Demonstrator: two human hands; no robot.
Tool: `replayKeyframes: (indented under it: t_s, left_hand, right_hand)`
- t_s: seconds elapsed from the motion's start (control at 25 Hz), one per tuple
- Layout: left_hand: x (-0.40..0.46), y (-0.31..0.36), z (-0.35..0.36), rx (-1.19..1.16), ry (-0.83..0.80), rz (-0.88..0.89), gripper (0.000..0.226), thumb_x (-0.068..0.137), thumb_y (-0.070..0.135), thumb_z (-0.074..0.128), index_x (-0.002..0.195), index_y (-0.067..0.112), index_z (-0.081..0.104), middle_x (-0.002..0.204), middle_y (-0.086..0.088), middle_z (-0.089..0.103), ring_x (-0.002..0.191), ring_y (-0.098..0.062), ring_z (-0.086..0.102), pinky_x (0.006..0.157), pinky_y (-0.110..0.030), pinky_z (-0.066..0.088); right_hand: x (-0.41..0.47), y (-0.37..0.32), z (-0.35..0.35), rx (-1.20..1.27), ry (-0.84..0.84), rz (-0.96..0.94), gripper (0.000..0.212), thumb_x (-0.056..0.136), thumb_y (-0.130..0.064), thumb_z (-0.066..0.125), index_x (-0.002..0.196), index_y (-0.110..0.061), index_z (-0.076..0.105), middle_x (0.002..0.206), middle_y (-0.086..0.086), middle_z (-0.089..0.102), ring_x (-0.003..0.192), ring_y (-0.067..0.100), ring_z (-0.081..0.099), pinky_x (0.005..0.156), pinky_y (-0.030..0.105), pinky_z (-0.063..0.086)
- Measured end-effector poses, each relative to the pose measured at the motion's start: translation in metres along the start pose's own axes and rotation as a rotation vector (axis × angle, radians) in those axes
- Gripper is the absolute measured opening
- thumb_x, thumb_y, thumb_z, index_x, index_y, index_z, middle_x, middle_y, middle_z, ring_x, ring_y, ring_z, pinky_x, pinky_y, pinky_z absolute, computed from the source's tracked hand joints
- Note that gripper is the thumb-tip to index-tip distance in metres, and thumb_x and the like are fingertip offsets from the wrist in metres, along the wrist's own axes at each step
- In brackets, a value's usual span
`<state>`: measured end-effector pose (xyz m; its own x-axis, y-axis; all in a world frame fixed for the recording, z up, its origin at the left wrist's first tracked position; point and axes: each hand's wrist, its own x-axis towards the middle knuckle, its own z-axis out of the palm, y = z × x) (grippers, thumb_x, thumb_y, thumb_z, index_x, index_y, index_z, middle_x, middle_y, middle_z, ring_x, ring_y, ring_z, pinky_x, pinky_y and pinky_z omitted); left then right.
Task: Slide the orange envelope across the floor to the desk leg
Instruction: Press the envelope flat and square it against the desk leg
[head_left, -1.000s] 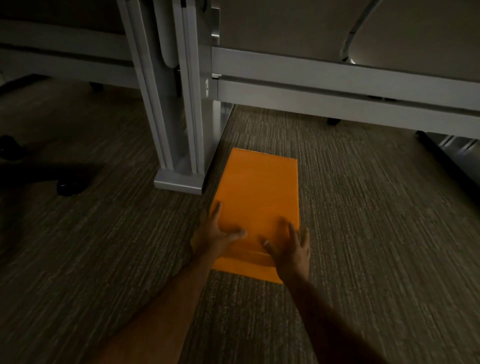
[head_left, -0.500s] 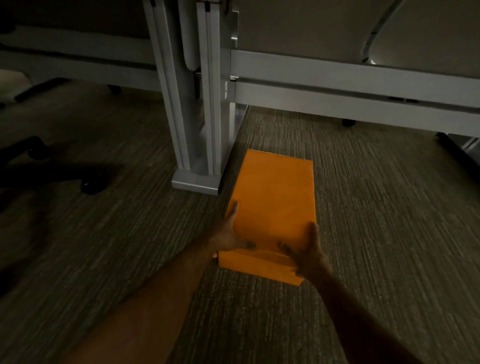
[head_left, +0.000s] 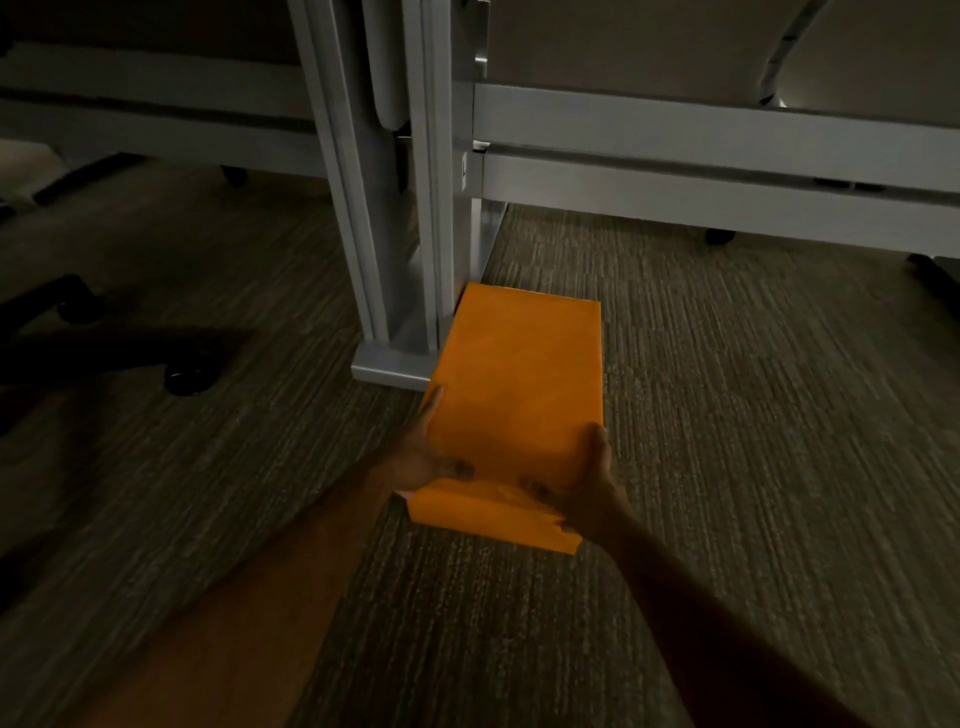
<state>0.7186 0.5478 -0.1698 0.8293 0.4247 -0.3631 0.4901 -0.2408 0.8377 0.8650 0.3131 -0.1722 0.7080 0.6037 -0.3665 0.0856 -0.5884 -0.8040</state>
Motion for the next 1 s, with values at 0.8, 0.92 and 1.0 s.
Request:
replayKeyframes:
  t_s: [0.8,0.92,1.0]
  left_hand:
    - [-0.009,0.002,0.043,1.006,0.125,0.229,0.065,0.106,0.049,0.023,0.154,0.040,-0.020,0.162,0.000,-0.032,0.148,-0.025,-0.031,0.122,-0.046,-0.009]
    - [-0.007,0.005,0.041,1.009,0.125,0.178,0.064,0.106,0.050,0.023,0.152,0.044,-0.021,0.161,0.001,-0.033,0.147,-0.024,-0.031,0.121,-0.047,-0.010]
    - [-0.006,0.007,0.043,0.995,0.127,0.160,0.064,0.106,0.051,0.024,0.155,0.044,-0.016,0.163,0.001,-0.030,0.148,-0.023,-0.028,0.121,-0.048,-0.009]
  right_hand:
    - [0.012,-0.011,-0.010,-0.152,-0.065,-0.176,0.143,0.071,-0.034,0.088,0.151,-0.013,-0.029,0.166,0.018,0.004,0.149,0.041,0.024,0.114,0.054,0.037]
    - [0.010,-0.016,-0.013,-0.218,-0.053,-0.040,0.141,0.069,-0.056,0.083,0.153,-0.029,-0.027,0.166,0.019,-0.005,0.150,0.046,0.014,0.113,0.061,0.033]
    - [0.003,-0.016,-0.005,-0.522,0.009,-0.081,0.121,0.077,-0.072,0.063,0.154,-0.035,-0.023,0.164,0.017,-0.023,0.152,0.044,-0.007,0.116,0.064,0.024]
